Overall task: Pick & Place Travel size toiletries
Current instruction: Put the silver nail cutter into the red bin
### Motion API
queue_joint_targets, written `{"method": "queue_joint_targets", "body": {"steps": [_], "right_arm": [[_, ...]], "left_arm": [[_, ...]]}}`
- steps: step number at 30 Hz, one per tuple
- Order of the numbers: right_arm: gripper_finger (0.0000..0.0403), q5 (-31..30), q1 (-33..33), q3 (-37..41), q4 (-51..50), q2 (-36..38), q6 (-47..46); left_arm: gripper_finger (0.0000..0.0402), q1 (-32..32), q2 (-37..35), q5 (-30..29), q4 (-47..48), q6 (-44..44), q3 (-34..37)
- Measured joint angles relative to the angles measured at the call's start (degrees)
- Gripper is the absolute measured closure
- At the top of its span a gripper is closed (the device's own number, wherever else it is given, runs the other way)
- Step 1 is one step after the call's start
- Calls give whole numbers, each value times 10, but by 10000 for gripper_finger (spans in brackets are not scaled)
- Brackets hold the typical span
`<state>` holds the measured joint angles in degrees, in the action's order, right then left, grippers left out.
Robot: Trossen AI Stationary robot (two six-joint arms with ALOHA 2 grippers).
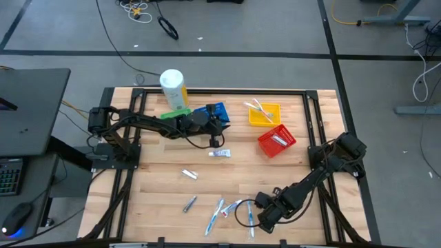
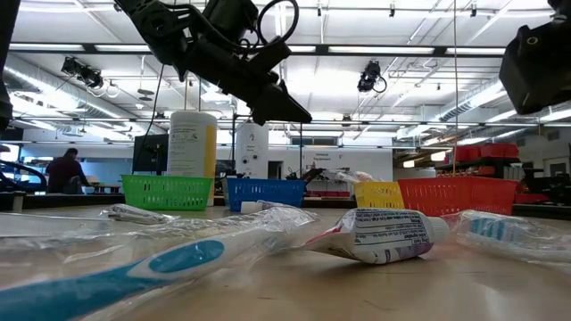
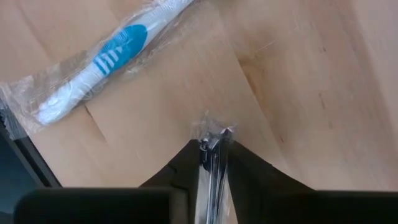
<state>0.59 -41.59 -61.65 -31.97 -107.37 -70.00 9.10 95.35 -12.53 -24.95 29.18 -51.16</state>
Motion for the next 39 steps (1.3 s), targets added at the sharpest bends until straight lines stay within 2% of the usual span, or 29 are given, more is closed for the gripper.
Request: {"method": "queue_joint_targets", "body": {"steps": [7,14,19,23,28,35,39], "right_arm": [[347,8,17,4,-2,23,28],[349,-70,59,4,-91,114,73],[348,-207,96,3,-194,197,135],[342,-338,143,3,-294,233,184],[339,-431,231,9,-350,238,238],[339,-384,352,70,-289,237,274],[338,-331,399,125,-209,237,311]], "left_arm": [[325,0,0,0,0,13,0],[325,0,0,0,0,9,0],[325,0,0,2,1,-1,0],[325,-1,0,3,3,-47,0],[325,-2,0,9,5,-122,0],[325,-5,0,77,52,-200,0],[325,-19,0,78,73,-215,0]]}}
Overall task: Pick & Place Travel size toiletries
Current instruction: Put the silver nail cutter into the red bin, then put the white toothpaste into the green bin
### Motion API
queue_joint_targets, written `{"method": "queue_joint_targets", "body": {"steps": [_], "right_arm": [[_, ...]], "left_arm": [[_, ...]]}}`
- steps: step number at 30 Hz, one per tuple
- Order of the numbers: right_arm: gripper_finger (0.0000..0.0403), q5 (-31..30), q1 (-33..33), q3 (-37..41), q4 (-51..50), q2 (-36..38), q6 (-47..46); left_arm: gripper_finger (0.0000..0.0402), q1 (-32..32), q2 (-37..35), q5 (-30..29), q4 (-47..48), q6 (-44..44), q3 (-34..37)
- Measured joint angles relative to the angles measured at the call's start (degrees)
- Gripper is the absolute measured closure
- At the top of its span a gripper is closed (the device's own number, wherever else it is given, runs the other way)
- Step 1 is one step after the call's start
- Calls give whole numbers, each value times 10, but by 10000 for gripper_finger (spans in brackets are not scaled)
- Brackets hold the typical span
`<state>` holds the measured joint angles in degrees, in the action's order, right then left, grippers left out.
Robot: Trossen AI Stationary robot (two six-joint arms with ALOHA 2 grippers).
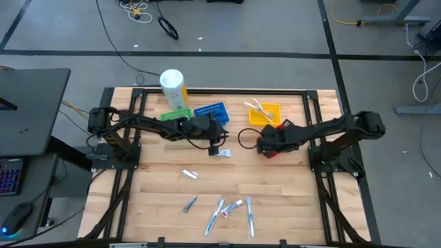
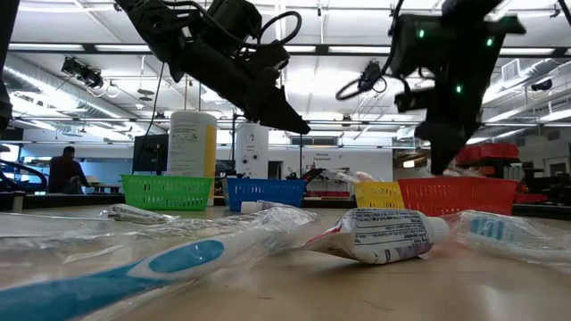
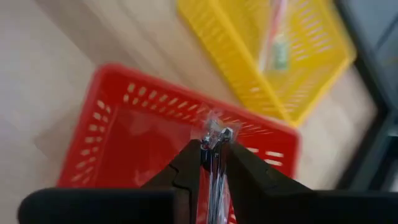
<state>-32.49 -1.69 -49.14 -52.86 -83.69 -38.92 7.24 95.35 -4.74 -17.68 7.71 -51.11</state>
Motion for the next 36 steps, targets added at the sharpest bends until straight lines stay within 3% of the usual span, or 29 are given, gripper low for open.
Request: {"method": "queue_joint_targets", "body": {"steps": [8,13,21,26,31,36], "right_arm": [[297,64,47,36,78,0,104],[267,50,55,32,79,0,129],[263,45,45,-75,100,0,171],[263,86,47,-93,224,0,260],[263,140,53,-65,381,0,380],[263,180,63,-31,485,0,442]], "left_arm": [[325,-22,0,-65,1,4,0],[325,-27,0,-88,1,-2,0],[325,-28,0,-86,1,-19,0],[325,-28,0,-86,2,-34,0],[325,-28,0,-86,2,-45,0],[325,-32,0,-86,8,-55,0]]}}
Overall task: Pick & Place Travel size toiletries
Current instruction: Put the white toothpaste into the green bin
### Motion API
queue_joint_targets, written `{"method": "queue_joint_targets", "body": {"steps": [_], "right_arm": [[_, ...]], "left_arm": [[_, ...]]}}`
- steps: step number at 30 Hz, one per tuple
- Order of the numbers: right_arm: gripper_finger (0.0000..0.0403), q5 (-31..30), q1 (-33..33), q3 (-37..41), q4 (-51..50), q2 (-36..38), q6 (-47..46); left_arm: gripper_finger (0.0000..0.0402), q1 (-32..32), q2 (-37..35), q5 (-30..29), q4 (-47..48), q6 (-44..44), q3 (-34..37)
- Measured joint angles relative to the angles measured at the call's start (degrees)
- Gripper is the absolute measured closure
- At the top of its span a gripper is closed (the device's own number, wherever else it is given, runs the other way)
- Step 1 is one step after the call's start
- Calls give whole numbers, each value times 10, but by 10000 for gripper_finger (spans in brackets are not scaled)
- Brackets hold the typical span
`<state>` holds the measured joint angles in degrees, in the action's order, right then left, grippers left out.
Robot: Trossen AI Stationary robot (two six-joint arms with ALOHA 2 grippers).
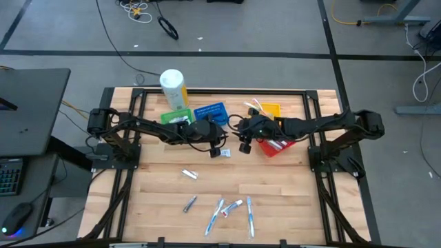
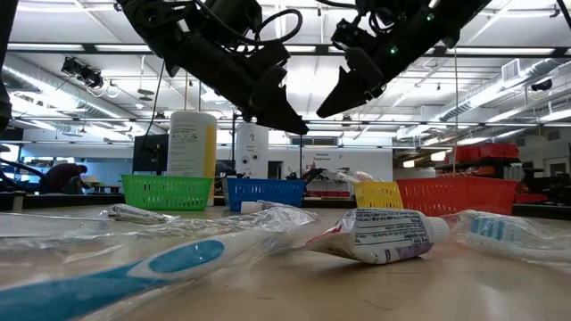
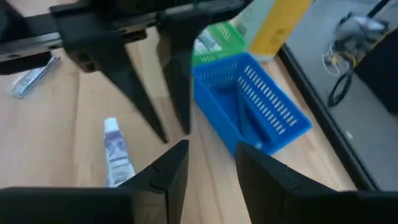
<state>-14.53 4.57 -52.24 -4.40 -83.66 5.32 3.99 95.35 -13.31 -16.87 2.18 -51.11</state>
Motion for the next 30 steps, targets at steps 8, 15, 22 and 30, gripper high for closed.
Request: {"method": "queue_joint_targets", "body": {"steps": [8,15,22,30], "right_arm": [[263,2,19,38,21,0,0],[262,2,26,45,21,0,-4],[262,2,26,45,21,0,-4],[263,2,26,45,21,0,-4]], "left_arm": [[325,-14,0,19,126,-4,0],[325,-24,0,51,246,-47,0],[325,-28,0,61,260,-20,0],[325,-28,46,116,233,11,-1]]}}
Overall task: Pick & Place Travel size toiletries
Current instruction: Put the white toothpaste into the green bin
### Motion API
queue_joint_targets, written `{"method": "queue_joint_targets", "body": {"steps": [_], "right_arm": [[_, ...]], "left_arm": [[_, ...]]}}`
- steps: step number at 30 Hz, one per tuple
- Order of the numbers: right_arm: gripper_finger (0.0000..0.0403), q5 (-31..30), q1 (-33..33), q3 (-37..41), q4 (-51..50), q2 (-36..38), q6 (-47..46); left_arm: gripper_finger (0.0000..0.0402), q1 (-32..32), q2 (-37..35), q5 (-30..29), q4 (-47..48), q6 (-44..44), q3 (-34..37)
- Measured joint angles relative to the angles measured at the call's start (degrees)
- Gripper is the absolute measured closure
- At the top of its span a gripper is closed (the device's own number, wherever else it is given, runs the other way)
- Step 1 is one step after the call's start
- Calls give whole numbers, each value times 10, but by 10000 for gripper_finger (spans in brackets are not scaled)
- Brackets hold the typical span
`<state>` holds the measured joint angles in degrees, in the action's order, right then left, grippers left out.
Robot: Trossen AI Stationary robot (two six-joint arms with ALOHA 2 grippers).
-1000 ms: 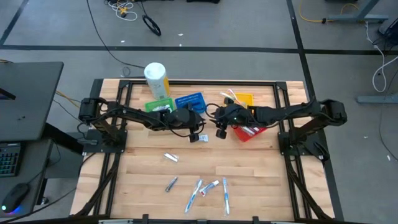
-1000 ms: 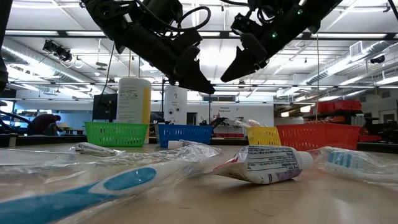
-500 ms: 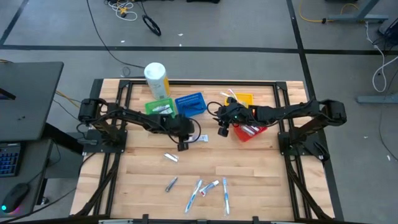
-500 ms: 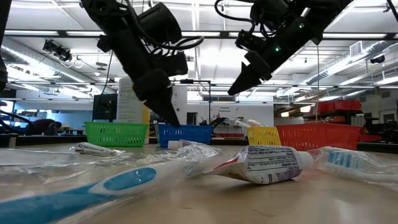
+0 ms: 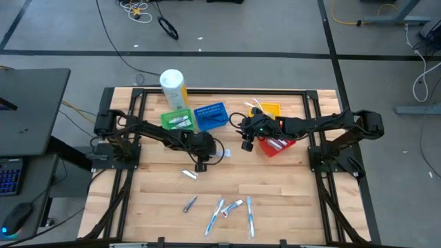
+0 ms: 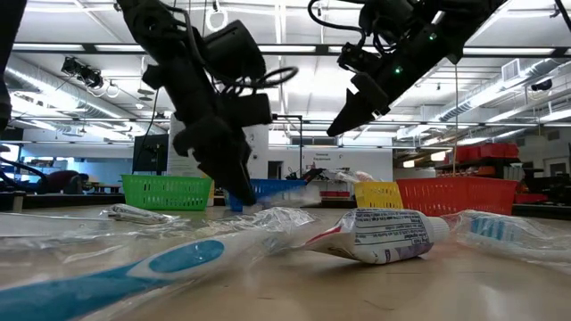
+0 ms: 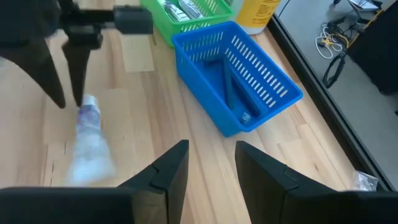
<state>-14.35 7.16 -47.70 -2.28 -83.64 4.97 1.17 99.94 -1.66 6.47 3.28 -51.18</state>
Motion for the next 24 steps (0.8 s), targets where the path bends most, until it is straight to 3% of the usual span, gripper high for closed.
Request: {"method": "queue_joint_targets", "body": {"steps": [13,18,24], "right_arm": [[263,0,0,0,0,0,0],[263,0,0,0,0,0,0],[263,0,0,0,0,0,0]], "left_arm": [[313,-1,14,-60,-2,51,0],[267,-1,14,-84,7,116,0],[200,-13,14,-123,14,262,-16]]}}
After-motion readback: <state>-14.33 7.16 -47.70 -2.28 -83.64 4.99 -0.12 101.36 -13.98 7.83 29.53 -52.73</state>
